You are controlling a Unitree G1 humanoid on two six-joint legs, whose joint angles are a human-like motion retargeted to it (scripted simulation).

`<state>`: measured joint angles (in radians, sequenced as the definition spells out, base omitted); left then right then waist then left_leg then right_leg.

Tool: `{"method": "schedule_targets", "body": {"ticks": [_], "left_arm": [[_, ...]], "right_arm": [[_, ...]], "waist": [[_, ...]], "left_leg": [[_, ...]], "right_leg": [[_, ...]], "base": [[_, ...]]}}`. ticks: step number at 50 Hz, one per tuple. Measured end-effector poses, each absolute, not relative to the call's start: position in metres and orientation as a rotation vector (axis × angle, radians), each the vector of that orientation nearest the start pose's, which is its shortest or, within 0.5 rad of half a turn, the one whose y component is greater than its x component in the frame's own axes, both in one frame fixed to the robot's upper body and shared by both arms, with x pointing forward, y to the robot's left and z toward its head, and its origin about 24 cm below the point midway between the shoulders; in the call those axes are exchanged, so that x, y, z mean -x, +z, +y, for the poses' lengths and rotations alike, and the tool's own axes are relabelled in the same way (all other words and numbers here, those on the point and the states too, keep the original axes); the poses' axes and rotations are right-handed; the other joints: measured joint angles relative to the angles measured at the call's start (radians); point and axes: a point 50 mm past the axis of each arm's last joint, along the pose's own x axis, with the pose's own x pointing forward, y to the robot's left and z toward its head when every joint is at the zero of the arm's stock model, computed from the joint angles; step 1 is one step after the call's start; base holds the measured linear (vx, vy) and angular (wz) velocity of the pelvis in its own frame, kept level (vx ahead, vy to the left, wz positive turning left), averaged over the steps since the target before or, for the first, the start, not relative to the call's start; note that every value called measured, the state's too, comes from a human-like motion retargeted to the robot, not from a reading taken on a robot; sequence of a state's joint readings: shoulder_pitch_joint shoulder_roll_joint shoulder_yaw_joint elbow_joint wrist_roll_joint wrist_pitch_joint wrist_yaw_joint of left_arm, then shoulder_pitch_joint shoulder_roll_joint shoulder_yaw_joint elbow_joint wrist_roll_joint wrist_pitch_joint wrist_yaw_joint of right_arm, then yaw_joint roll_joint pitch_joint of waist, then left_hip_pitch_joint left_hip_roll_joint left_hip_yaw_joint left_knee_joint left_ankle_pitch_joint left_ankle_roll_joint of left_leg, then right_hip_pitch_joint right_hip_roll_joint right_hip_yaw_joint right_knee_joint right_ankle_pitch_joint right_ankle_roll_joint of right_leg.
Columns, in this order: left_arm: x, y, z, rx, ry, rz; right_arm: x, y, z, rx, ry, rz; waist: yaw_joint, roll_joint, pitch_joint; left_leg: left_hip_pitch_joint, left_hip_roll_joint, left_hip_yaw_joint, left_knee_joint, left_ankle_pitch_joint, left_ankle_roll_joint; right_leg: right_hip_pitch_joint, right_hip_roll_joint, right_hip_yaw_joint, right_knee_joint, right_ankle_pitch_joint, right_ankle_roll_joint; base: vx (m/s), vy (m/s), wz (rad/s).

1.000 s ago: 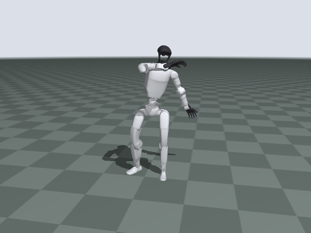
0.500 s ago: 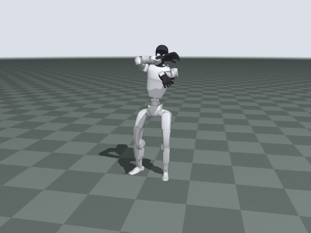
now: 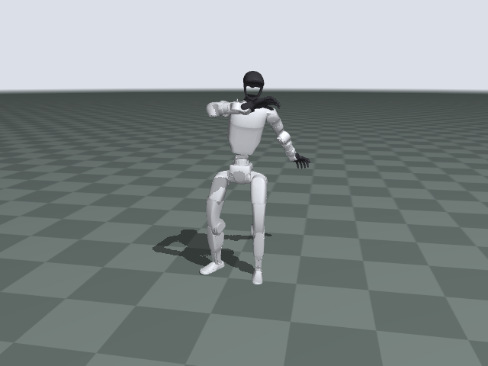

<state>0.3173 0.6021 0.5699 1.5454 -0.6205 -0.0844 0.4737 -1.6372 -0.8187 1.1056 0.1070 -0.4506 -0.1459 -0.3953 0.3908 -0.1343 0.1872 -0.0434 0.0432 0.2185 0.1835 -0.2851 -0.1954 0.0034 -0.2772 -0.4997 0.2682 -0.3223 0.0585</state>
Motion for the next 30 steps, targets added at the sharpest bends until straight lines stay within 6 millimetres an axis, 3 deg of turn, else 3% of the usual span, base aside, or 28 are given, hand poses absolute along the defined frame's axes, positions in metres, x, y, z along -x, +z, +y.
{"method": "schedule_targets", "body": {"ticks": [2, 5, 8, 11, 14, 17, 21, 25, 28, 30], "left_arm": [[0.159, -0.044, 0.401, -0.132, 1.834, 1.312], [0.188, -0.024, 0.404, -0.231, 1.805, 1.402], [0.189, -0.033, 0.395, -0.217, 1.702, 1.458], [0.161, -0.066, 0.379, -0.137, 1.524, 1.440], [0.105, -0.106, 0.353, -0.061, 1.260, 1.365], [0.029, -0.135, 0.319, -0.051, 0.964, 1.253], [-0.083, -0.144, 0.268, -0.177, 0.638, 1.055], [-0.192, -0.112, 0.221, -0.297, 0.437, 0.741], [-0.259, -0.058, 0.204, -0.355, 0.312, 0.433], [-0.292, -0.015, 0.201, -0.397, 0.230, 0.228]], "right_arm": [[-0.291, 0.359, -0.036, 1.434, 0.199, -1.524], [-0.301, 0.349, -0.052, 1.210, 0.197, -1.376], [-0.310, 0.330, -0.071, 1.000, 0.178, -1.230], [-0.315, 0.306, -0.089, 0.826, 0.137, -1.109], [-0.317, 0.272, -0.107, 0.681, 0.095, -0.978], [-0.318, 0.225, -0.123, 0.547, 0.045, -0.806], [-0.310, 0.143, -0.144, 0.450, -0.055, -0.506], [-0.286, 0.048, -0.163, 0.428, -0.158, -0.133], [-0.249, -0.031, -0.189, 0.333, -0.262, 0.249], [-0.211, -0.080, -0.214, 0.232, -0.394, 0.535]], "waist": [[0.019, -0.002, 0.009], [0.026, 0.005, 0.017], [0.022, 0.034, 0.013], [0.005, 0.057, 0.013], [-0.020, 0.078, 0.011], [-0.056, 0.091, 0.007], [-0.131, 0.106, -0.004], [-0.248, 0.123, -0.017], [-0.355, 0.131, -0.029], [-0.427, 0.132, -0.037]], "left_leg": [[0.001, -0.016, 0.001, -0.015, 0.010, 0.033], [0.003, -0.028, -0.004, -0.027, 0.020, 0.056], [0.000, -0.031, -0.012, -0.024, 0.020, 0.064], [0.000, -0.033, -0.010, -0.022, 0.019, 0.071], [0.003, -0.033, 0.000, -0.017, 0.013, 0.076], [0.011, -0.036, 0.026, -0.018, 0.009, 0.091], [0.028, -0.036, 0.077, -0.022, 0.002, 0.109], [0.050, -0.028, 0.146, -0.028, -0.005, 0.121], [0.069, -0.018, 0.209, -0.034, -0.009, 0.120], [0.082, -0.011, 0.254, -0.036, -0.012, 0.116]], "right_leg": [[-0.002, -0.012, -0.002, -0.002, 0.004, 0.002], [-0.001, -0.021, -0.007, 0.000, 0.006, -0.004], [0.001, -0.023, -0.012, 0.000, 0.008, -0.012], [-0.001, -0.025, -0.005, 0.002, 0.010, -0.018], [-0.007, -0.027, 0.013, 0.005, 0.013, -0.020], [-0.020, -0.031, 0.044, 0.006, 0.018, -0.015], [-0.042, -0.029, 0.105, 0.005, 0.025, -0.004], [-0.065, -0.013, 0.182, -0.013, 0.038, 0.013], [-0.076, 0.008, 0.244, -0.043, 0.051, 0.026], [-0.080, 0.025, 0.286, -0.070, 0.062, 0.035]], "base": [[0.00, 0.00, 0.00], [0.01, 0.01, 0.19], [0.00, 0.01, 0.06], [0.00, 0.00, 0.00], [-0.01, 0.01, -0.25], [-0.01, 0.00, -0.48], [-0.01, -0.02, -0.72], [-0.01, -0.03, -0.97], [-0.01, -0.05, -1.14], [0.00, -0.06, -1.18]]}}
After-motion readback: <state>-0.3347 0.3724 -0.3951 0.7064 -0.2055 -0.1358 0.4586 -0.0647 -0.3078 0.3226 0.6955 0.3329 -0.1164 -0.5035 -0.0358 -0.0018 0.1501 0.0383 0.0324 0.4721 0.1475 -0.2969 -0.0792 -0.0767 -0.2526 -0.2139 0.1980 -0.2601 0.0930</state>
